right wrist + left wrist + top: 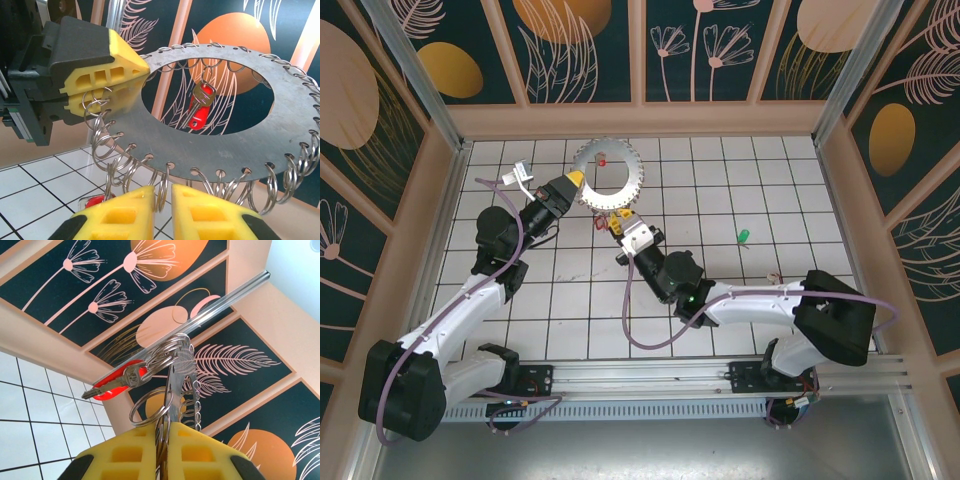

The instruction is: Put the keys on the keyring

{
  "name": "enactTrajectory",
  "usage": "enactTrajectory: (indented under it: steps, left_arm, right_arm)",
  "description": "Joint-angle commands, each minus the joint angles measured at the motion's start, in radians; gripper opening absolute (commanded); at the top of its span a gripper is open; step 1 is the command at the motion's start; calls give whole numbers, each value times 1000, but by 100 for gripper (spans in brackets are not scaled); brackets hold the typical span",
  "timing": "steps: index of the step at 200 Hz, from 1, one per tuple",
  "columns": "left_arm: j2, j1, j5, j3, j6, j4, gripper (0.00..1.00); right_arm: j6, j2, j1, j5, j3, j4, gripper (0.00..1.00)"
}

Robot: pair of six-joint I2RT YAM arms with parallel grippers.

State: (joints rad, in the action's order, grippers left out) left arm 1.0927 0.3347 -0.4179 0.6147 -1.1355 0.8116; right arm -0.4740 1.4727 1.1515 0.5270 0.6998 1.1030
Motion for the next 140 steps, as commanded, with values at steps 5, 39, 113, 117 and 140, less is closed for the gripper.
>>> enactTrajectory:
  steps: [5, 39, 113, 117, 140]
  left_arm:
    - [-22, 3, -39, -2, -22, 74, 0]
    - [-21, 3, -39, -3, -22, 73, 0]
    - [-17, 3, -42, -3, -23, 80, 0]
    - [-17, 3, -42, -3, -23, 80, 0]
    - [-19, 3, -41, -7, -24, 80, 0]
  right_arm:
    - [2, 17, -17, 13, 39, 67, 17]
    - [2, 28, -19, 5, 45, 92, 17]
    - [10, 36, -21, 0, 55, 98, 17]
    - [11, 36, -22, 0, 56, 98, 17]
    - [13, 41, -21, 2, 62, 98, 15]
